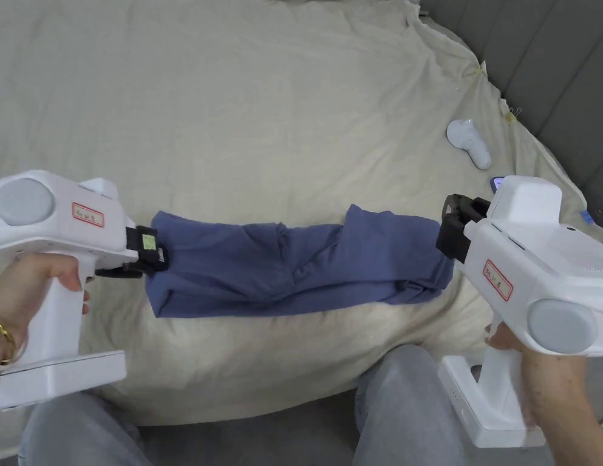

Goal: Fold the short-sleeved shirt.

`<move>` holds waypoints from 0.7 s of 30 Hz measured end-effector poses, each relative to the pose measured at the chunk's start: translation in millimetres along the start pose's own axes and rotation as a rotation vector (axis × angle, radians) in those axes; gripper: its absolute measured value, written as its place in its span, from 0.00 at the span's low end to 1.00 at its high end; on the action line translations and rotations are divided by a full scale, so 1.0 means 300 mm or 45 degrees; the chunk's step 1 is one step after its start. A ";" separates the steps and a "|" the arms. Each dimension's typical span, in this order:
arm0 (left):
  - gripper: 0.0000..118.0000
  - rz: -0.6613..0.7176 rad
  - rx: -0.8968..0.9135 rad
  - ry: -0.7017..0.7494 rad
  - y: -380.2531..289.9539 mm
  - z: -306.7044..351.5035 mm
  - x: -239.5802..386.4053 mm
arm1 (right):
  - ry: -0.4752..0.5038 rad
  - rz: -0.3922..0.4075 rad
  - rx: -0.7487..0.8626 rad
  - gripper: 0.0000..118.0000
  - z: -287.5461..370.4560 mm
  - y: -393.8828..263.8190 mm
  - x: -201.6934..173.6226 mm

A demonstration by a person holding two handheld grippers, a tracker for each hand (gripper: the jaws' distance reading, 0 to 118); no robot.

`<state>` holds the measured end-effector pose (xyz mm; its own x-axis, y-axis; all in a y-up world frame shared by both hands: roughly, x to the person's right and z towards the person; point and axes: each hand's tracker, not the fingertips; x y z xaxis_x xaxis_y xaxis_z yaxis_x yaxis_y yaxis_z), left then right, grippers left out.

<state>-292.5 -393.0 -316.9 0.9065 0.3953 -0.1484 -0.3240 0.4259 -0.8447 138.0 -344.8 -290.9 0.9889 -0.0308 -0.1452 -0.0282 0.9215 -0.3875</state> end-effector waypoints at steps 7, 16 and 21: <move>0.00 0.088 0.043 0.197 0.023 0.123 -0.175 | 0.027 0.011 0.058 0.00 0.010 0.025 -0.029; 0.00 0.178 0.183 0.395 0.039 0.322 -0.310 | 0.075 0.029 0.090 0.00 -0.004 0.054 -0.071; 0.00 0.095 0.232 0.207 0.055 0.359 -0.197 | 0.083 0.024 0.088 0.00 -0.009 0.052 -0.081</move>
<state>-380.6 -321.8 -266.6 0.9052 0.3012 -0.2999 -0.4216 0.5460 -0.7239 113.2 -330.9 -296.0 0.9767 -0.0359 -0.2116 -0.0347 0.9465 -0.3209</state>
